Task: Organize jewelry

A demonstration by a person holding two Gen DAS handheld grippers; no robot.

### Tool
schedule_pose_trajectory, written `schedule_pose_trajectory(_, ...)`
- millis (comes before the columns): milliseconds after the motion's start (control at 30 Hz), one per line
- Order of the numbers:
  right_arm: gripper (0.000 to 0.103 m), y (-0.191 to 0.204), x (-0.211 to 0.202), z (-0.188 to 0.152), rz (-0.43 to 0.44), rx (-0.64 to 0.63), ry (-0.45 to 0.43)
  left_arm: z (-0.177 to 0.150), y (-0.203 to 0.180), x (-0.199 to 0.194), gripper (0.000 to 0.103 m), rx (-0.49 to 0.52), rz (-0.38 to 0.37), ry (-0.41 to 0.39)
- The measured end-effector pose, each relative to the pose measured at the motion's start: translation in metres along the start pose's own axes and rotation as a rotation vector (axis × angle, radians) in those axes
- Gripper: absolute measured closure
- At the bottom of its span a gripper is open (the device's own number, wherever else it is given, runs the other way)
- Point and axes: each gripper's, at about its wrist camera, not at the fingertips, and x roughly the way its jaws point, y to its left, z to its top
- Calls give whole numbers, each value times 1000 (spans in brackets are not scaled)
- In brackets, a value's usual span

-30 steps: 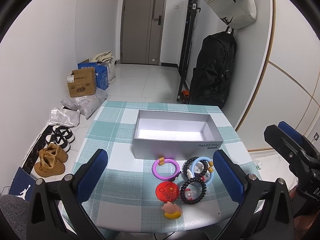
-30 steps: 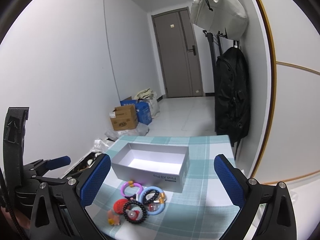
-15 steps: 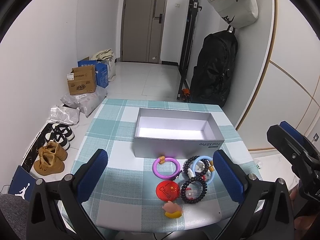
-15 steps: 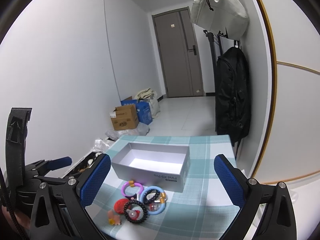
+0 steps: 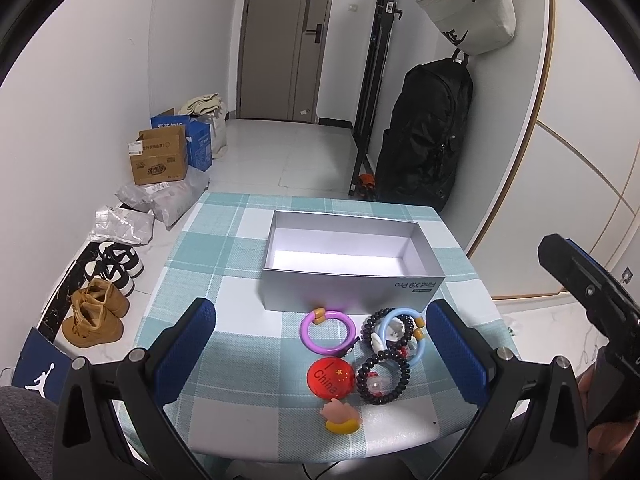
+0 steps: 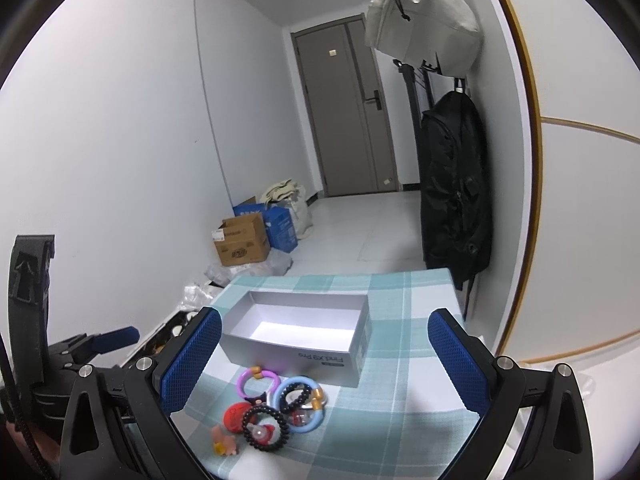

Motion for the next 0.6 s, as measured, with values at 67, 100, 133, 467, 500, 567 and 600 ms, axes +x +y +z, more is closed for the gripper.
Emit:
schedule_pose_trajectory(67, 0, -2, 1, 0, -1, 6, 4, -1, 0, 2, 1, -2, -10, 6)
schedule_pose_trajectory(100, 0, -2, 1, 0, -4, 6, 7, -2, 1, 3, 1, -2, -12, 10)
schedule_pose_trajectory(133, 0, -2, 2, 0, -3, 8, 10, -2, 1, 4, 1, -2, -13, 15)
schedule_pose_trajectory(467, 0, -3, 18, -3, -18, 4, 77, -3, 10, 15, 1, -24, -78, 87)
schedule_pose_trajectory(500, 0, -5, 21, -5, -23, 7, 91, -5, 12, 16, 1, -22, -85, 102)
schedule_pose_trajectory(567, 0, -7, 26, -7, -27, 13, 118, -10, 14, 18, 1, -8, -87, 131)
schedule_pose_trajectory(600, 0, -8, 28, -8, -31, 16, 137, -13, 17, 19, 1, -4, -91, 155)
